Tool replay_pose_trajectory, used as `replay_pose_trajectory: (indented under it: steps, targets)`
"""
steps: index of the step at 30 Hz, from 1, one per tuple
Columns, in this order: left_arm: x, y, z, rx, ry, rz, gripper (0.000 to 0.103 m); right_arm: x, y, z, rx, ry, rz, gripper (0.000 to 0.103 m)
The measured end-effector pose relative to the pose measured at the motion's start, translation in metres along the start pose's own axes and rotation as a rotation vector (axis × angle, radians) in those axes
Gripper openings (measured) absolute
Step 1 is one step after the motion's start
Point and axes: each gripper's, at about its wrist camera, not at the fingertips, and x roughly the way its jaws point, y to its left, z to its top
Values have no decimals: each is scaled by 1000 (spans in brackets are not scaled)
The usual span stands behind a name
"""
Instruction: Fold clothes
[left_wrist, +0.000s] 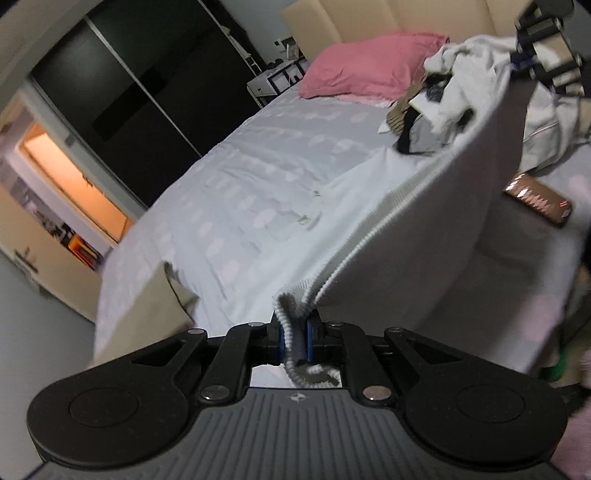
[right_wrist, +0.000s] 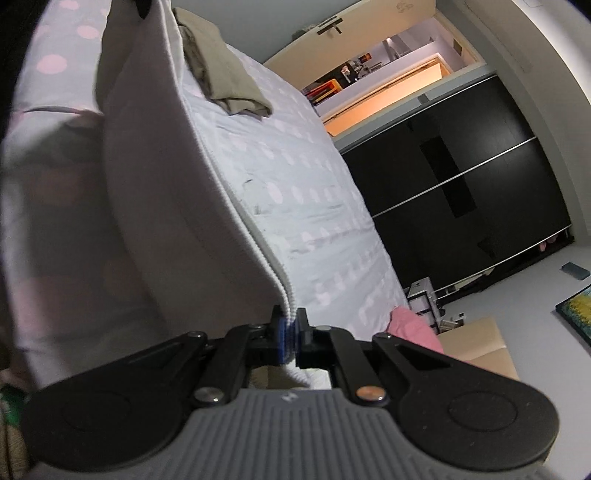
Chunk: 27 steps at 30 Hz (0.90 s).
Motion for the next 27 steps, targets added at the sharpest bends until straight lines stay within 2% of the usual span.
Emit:
replay_pose_trajectory:
  steps: [8,14,21,25,27]
  targets:
    - [106,49,64,54,63,60,8,110,-61,29,73,39,-40,5]
    - [195,83,99,89,147,42,8,203,-91,49,108,93,-40,5]
    - [307,109,95,40,271,-35,9,333,-96,62,116,152,38,5]
    - [351,114,83,-33,267,-103,11,389,-81,53,131,215,92,6]
    - [366,117,78,-94,266,-122,17,410,-73,46,151,241,116,6]
